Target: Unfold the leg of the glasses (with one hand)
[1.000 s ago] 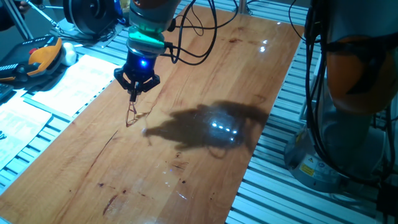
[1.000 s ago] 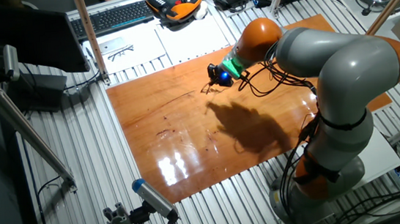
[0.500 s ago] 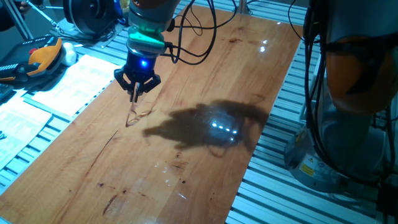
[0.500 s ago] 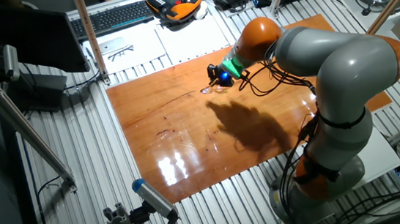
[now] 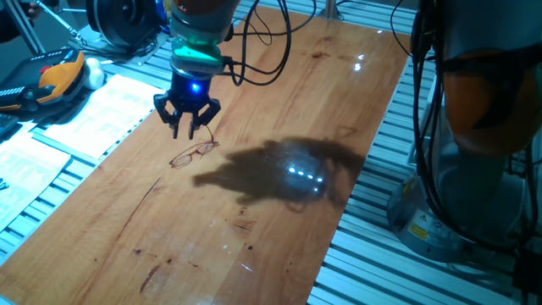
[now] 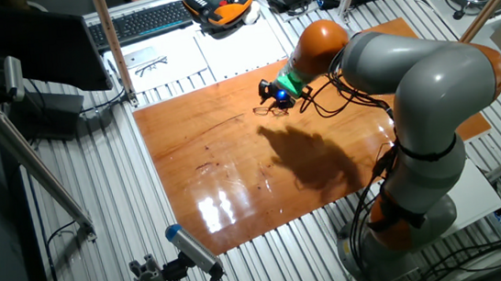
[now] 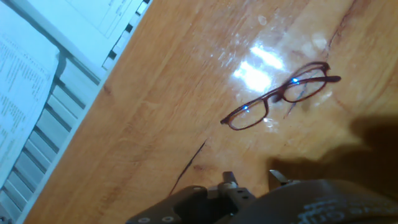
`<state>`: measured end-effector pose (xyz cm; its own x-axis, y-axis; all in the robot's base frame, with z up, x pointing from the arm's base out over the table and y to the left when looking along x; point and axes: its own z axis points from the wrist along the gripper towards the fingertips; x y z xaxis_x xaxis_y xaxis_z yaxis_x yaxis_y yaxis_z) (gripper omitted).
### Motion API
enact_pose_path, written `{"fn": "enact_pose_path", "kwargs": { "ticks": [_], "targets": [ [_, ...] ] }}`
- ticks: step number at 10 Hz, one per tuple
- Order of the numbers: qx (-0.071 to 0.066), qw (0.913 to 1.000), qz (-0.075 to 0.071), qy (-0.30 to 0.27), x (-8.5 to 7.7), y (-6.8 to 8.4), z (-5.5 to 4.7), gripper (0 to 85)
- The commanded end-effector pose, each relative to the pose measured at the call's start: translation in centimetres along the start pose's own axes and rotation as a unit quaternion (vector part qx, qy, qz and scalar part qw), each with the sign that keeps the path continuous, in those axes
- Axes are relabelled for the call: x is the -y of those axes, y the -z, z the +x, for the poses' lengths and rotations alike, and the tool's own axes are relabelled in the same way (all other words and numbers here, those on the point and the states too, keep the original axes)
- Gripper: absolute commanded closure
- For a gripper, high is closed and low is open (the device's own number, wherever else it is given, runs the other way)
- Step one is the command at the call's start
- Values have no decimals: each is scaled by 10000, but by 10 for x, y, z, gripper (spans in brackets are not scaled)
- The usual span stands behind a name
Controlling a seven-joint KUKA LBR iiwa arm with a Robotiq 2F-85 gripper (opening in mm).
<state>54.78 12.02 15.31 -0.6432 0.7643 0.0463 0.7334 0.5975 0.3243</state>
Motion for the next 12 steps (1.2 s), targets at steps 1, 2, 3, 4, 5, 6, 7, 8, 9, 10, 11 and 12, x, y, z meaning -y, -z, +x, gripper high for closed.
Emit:
{"fn": "enact_pose_path", "kwargs": {
  "ticks": [1, 2, 3, 4, 5, 6, 7, 8, 9, 10, 11, 12],
  "targets": [
    [-13, 10000, 8, -21, -1, 3, 2, 510],
    [-22, 9998, 111, -154, -2, 5, 5, 510],
    [156, 9978, 282, -586, -4, 7, 9, 510],
    [272, 9921, 488, -1121, -4, 8, 9, 680],
    [419, 9876, 693, -1348, -4, 11, 10, 680],
    [578, 9814, 877, -1608, -4, 13, 11, 680],
    [799, 9742, 1020, -1850, -4, 12, 12, 680],
    [1031, 9654, 1130, -2111, -4, 11, 12, 680],
    [1171, 9548, 1285, -2411, -4, 11, 12, 680],
    [1304, 9436, 1345, -2732, -4, 9, 11, 850],
    [1401, 9361, 1386, -2914, -4, 6, 11, 850],
    [1486, 9282, 1381, -3118, -4, 2, 8, 850]
  ]
}}
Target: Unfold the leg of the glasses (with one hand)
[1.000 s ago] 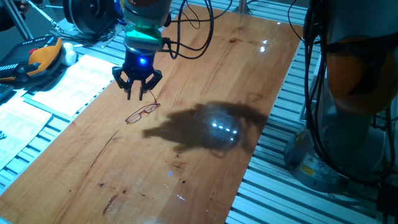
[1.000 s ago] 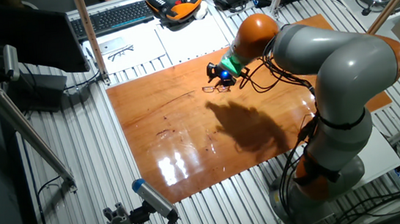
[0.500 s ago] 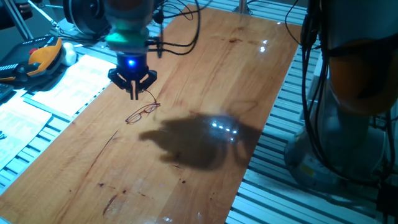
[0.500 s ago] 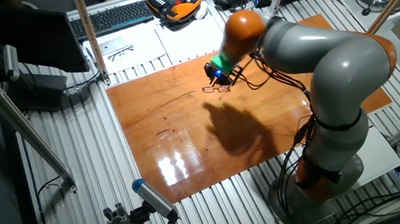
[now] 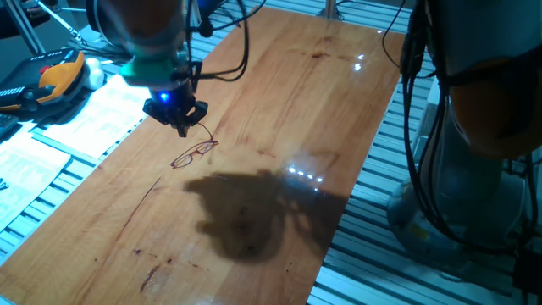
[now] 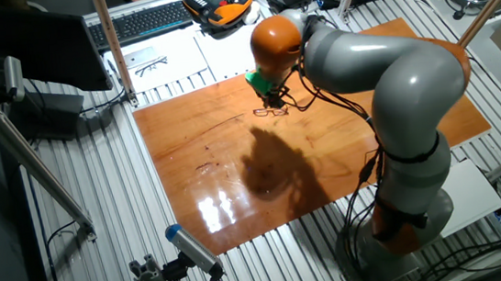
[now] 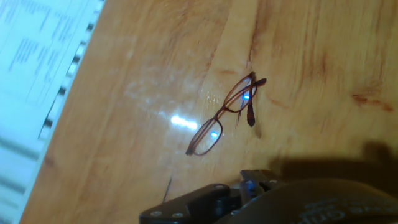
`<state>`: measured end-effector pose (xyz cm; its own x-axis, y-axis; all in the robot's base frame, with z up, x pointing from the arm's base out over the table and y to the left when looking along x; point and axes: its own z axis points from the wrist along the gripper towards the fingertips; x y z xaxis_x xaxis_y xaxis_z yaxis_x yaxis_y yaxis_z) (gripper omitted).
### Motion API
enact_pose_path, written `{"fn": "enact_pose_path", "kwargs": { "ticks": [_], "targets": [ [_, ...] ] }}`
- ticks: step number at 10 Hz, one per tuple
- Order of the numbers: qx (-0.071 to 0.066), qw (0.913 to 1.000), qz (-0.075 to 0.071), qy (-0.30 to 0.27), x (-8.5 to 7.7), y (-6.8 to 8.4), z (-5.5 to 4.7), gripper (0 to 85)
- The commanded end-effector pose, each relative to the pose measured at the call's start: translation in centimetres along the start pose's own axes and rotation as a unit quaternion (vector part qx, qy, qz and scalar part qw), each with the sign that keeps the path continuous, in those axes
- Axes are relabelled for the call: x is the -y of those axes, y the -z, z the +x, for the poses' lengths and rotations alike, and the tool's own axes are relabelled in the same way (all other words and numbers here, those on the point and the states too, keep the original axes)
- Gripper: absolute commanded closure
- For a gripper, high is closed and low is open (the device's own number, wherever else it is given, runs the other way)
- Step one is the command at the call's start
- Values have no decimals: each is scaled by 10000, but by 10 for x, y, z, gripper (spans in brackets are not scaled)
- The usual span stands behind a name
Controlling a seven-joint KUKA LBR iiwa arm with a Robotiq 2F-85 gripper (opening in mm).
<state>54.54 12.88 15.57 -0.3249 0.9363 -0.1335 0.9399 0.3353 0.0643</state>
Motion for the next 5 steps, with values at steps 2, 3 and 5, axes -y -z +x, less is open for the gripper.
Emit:
{"fn": "enact_pose_path", "kwargs": {
  "ticks": [2, 3, 5],
  "targets": [
    [187, 9842, 200, -1749, -3, -7, -1, 850],
    [218, 9818, 163, -1882, -4, -11, -1, 850],
    [307, 9787, 139, -2023, -6, -19, -2, 850]
  ]
}}
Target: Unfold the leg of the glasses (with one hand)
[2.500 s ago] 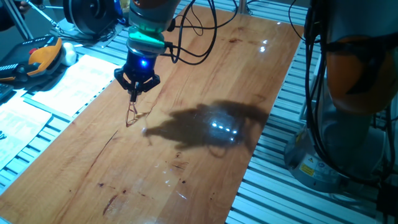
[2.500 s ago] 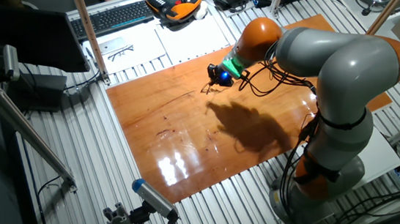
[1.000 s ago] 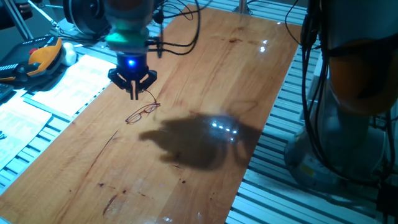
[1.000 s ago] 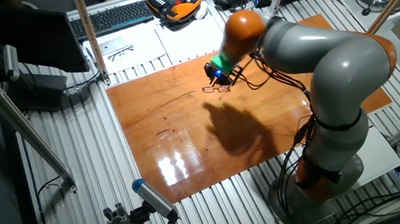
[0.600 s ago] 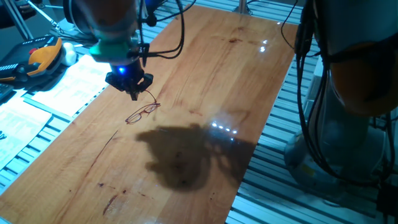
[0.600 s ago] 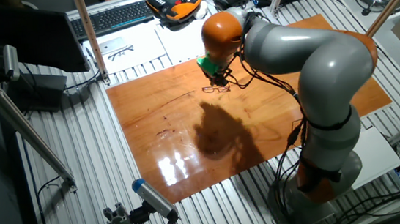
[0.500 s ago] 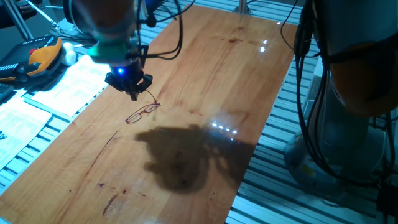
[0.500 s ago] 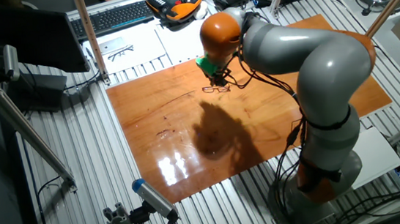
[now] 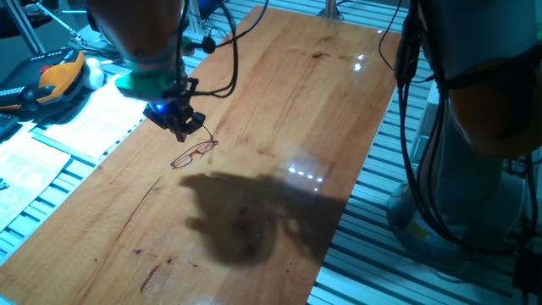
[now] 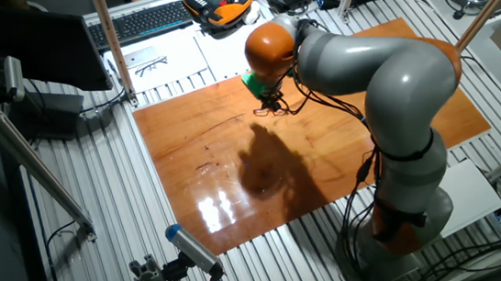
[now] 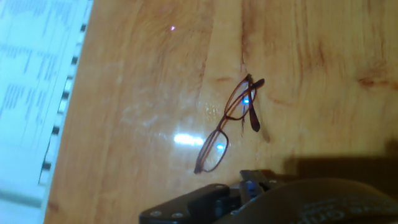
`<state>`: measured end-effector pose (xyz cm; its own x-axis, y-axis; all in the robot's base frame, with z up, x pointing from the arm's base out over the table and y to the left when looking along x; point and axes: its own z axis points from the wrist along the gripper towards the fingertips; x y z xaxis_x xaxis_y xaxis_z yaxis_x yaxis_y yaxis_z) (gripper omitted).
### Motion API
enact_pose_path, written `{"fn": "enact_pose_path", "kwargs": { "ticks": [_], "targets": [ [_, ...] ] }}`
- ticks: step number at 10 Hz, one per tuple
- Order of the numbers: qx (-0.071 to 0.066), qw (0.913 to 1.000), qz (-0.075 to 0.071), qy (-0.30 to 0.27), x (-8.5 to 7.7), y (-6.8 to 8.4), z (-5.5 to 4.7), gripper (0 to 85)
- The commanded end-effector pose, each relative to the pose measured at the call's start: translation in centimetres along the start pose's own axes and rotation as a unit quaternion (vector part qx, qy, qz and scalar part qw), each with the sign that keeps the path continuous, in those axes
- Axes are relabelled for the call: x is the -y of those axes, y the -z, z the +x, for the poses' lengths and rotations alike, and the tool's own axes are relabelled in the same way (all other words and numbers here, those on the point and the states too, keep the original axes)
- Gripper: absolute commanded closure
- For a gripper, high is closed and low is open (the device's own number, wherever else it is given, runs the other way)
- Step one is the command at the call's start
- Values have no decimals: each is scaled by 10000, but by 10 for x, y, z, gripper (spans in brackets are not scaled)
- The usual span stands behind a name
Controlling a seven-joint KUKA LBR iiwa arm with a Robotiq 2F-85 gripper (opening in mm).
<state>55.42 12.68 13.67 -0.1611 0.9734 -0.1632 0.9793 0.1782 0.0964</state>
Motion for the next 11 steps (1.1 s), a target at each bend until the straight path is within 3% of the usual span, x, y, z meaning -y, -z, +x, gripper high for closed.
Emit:
{"fn": "enact_pose_path", "kwargs": {
  "ticks": [1, 4, 6, 8, 11],
  "targets": [
    [143, 9921, 211, -1225, -1, -2, 0, 850],
    [421, 9898, 432, -1287, -5, -20, -1, 850],
    [354, 9884, 550, -1373, -10, -30, -8, 850],
    [378, 9878, 557, -1402, -12, -34, -12, 850],
    [568, 9834, 538, -1638, -13, -38, -14, 850]
  ]
}}
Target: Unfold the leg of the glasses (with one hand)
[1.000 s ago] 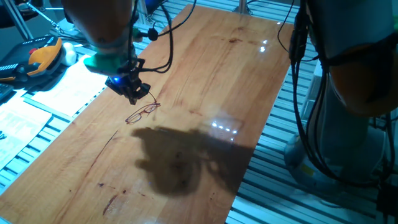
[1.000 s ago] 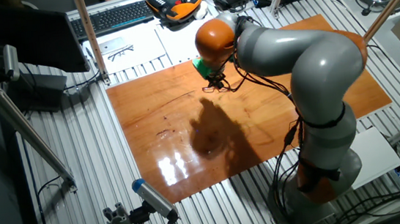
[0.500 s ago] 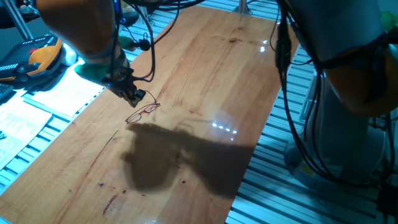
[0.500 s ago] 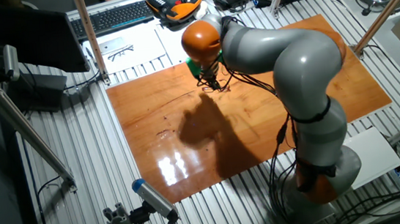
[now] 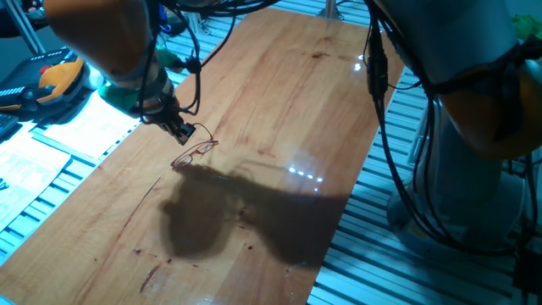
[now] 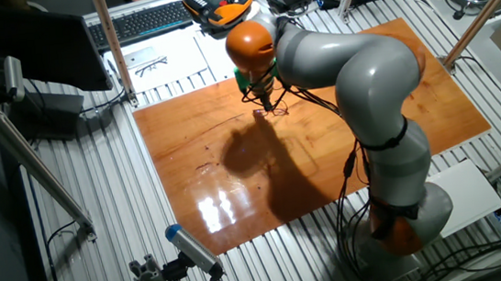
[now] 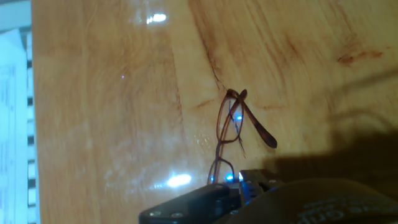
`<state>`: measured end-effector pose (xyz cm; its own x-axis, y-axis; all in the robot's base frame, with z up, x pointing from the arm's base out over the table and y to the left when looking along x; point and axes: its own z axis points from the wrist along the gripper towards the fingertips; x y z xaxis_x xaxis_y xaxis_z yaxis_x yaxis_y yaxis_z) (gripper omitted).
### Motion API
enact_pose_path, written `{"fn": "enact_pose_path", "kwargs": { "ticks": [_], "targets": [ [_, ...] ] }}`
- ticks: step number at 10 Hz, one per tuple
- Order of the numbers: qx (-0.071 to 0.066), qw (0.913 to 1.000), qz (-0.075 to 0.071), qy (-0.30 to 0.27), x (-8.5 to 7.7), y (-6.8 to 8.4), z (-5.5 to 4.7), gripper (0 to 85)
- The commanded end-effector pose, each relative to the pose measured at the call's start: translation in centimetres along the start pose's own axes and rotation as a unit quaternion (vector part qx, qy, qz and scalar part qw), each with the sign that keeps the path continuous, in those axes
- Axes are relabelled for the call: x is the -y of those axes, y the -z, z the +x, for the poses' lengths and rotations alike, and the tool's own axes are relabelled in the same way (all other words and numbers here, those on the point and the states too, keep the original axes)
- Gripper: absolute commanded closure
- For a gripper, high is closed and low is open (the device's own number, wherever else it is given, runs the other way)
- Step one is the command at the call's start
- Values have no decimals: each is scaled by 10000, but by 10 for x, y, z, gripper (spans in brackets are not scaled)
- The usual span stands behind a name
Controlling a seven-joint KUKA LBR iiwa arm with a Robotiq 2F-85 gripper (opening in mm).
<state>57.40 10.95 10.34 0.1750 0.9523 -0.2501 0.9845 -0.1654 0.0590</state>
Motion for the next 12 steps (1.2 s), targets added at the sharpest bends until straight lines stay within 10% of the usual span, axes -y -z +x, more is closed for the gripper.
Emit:
{"fn": "enact_pose_path", "kwargs": {
  "ticks": [1, 12],
  "targets": [
    [14, 10000, -3, -41, -2, 0, -2, 850],
    [-35, 10000, 76, -3, -11, -7, -13, 850]
  ]
}}
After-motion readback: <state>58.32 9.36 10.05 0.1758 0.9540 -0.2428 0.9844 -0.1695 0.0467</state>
